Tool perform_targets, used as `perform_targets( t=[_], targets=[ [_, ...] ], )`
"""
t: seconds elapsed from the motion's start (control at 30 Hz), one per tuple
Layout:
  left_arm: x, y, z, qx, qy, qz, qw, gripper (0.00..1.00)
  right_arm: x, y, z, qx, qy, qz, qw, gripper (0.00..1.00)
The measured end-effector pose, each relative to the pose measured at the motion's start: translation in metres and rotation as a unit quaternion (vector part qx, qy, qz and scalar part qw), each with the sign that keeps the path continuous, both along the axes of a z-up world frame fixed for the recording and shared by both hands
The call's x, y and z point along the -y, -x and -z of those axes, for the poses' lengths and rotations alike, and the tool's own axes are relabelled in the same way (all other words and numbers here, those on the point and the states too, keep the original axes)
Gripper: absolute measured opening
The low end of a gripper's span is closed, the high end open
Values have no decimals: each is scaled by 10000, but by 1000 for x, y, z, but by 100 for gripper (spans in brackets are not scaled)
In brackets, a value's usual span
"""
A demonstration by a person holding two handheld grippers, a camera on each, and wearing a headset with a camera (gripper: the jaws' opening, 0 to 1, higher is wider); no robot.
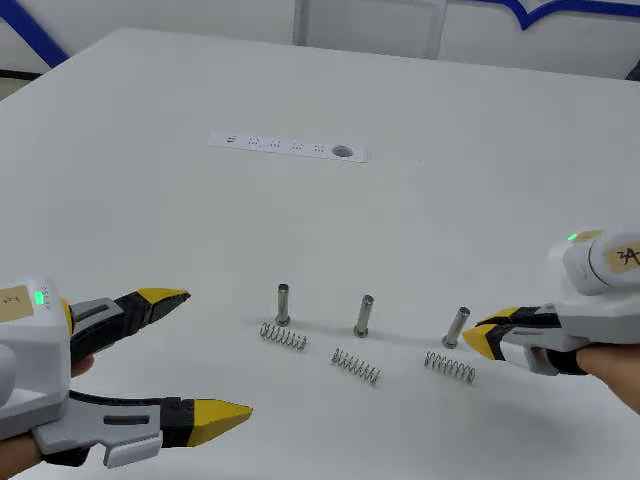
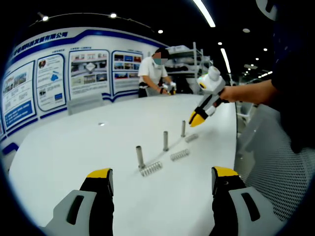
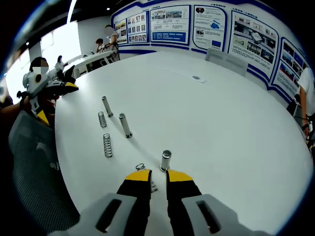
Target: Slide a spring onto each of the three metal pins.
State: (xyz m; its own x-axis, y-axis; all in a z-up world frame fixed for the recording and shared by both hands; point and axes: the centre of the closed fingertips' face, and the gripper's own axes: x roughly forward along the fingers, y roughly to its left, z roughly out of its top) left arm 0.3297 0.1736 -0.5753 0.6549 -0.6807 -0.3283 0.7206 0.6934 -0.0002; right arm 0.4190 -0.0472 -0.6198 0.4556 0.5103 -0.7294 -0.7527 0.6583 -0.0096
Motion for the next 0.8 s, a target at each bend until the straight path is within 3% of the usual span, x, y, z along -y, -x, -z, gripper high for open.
perform_targets(
  t=[0.3, 0.43, 0.8],
  targets=[
    [0, 0, 2, -10, 31, -7, 10000, 83, -22, 11, 10, -117, 164, -554, 9983, 13],
    [-2, 0, 2, -10, 34, -29, 10000, 83, -30, 11, 14, -97, 393, -833, 9957, 13],
    [-4, 1, 3, -26, 46, -91, 9999, 83, -37, 8, 28, -184, 1067, -1531, 9823, 13]
  ],
)
